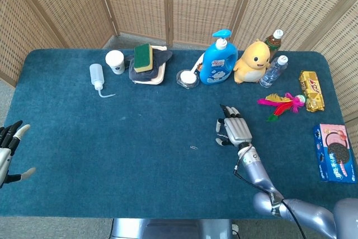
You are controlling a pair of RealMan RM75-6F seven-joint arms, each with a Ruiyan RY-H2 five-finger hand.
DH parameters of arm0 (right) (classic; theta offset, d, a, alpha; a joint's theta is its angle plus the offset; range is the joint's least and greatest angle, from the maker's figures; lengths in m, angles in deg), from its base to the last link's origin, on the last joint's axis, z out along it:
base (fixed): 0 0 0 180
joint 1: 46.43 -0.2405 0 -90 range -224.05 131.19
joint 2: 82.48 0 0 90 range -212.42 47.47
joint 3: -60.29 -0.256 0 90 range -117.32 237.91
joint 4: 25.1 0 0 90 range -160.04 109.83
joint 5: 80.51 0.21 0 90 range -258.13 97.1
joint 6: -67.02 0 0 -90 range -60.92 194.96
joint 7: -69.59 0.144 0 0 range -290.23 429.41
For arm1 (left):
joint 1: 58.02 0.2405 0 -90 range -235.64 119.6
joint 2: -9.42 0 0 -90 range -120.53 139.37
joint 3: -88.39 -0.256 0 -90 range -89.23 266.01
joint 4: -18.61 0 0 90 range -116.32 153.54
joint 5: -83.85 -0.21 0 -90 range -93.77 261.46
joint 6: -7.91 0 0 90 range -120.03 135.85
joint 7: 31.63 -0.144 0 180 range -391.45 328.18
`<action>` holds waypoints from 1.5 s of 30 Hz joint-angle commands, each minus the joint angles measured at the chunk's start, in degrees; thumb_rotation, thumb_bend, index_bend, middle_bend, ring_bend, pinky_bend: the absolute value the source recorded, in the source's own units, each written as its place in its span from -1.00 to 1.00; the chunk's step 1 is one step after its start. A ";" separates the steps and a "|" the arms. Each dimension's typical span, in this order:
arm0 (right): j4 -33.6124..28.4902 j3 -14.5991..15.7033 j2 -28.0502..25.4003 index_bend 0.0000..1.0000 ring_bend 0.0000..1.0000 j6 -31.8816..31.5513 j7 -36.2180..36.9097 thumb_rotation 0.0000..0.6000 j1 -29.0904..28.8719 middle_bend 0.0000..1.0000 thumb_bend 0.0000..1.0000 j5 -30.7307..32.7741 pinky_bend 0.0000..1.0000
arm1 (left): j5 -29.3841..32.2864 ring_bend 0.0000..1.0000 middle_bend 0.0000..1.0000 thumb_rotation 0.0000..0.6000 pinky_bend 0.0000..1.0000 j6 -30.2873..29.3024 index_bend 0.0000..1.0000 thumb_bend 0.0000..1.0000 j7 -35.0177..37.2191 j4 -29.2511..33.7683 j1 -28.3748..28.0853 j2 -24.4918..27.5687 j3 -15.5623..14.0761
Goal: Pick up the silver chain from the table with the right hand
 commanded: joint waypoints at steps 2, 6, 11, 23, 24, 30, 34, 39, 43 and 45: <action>-0.31 0.24 -0.11 0.00 -1.00 -0.05 -0.29 1.00 0.04 -1.00 -0.43 0.06 -1.00 | -0.10 -1.00 -1.00 1.00 -1.00 0.01 -1.00 -0.56 0.10 0.03 0.01 0.05 -0.04; -0.49 0.29 -0.11 0.00 -1.00 -0.04 -0.43 1.00 -0.01 -1.00 -0.39 0.17 -1.00 | -0.15 -1.00 -1.00 1.00 -1.00 -0.06 -1.00 -0.56 0.06 0.08 0.03 0.06 -0.05; -0.55 0.43 -0.02 0.03 -1.00 -0.07 -0.70 1.00 -0.06 -1.00 -0.37 0.34 -1.00 | -0.11 -1.00 -1.00 1.00 -1.00 -0.04 -1.00 -0.56 0.02 0.09 0.04 0.08 -0.05; 0.18 0.83 0.84 0.09 -1.00 -0.32 -1.81 1.00 -0.37 -1.00 -0.37 0.43 -1.00 | -0.28 -1.00 -1.00 1.00 -1.00 -0.22 -1.00 -0.56 0.75 0.14 0.15 0.33 -0.07; 0.28 0.86 0.92 0.09 -1.00 -0.28 -1.94 1.00 -0.41 -1.00 -0.36 0.51 -1.00 | -0.30 -1.00 -1.00 1.00 -1.00 -0.22 -1.00 -0.56 0.80 0.11 0.16 0.35 -0.09; 0.73 1.02 1.25 0.09 -1.00 -0.01 -2.46 1.00 -0.54 -1.00 -0.31 0.98 -1.00 | -0.37 -1.00 -1.00 1.00 -1.00 -0.16 -1.00 -0.56 0.92 0.01 0.16 0.34 -0.13; 0.64 0.92 1.11 0.10 -1.00 0.03 -2.50 1.00 -0.55 -1.00 -0.27 1.16 -1.00 | -0.41 -1.00 -1.00 1.00 -1.00 -0.12 -1.00 -0.56 0.87 0.04 0.14 0.33 -0.15; 0.66 0.93 1.01 0.13 -1.00 -0.03 -2.73 1.00 -0.59 -1.00 -0.25 1.22 -1.00 | -0.43 -1.00 -1.00 1.00 -1.00 -0.13 -1.00 -0.56 0.81 0.11 0.17 0.34 -0.18; 0.76 1.10 1.08 0.13 -1.00 0.01 -2.88 1.00 -0.55 -1.00 -0.25 1.30 -1.00 | -0.52 -1.00 -1.00 1.00 -1.00 -0.14 -1.00 -0.56 0.80 0.15 0.19 0.37 -0.23; 0.73 1.20 1.10 0.12 -1.00 0.04 -2.88 1.00 -0.51 -1.00 -0.25 1.27 -1.00 | -0.55 -1.00 -1.00 1.00 -1.00 -0.13 -1.00 -0.56 0.87 0.16 0.19 0.39 -0.25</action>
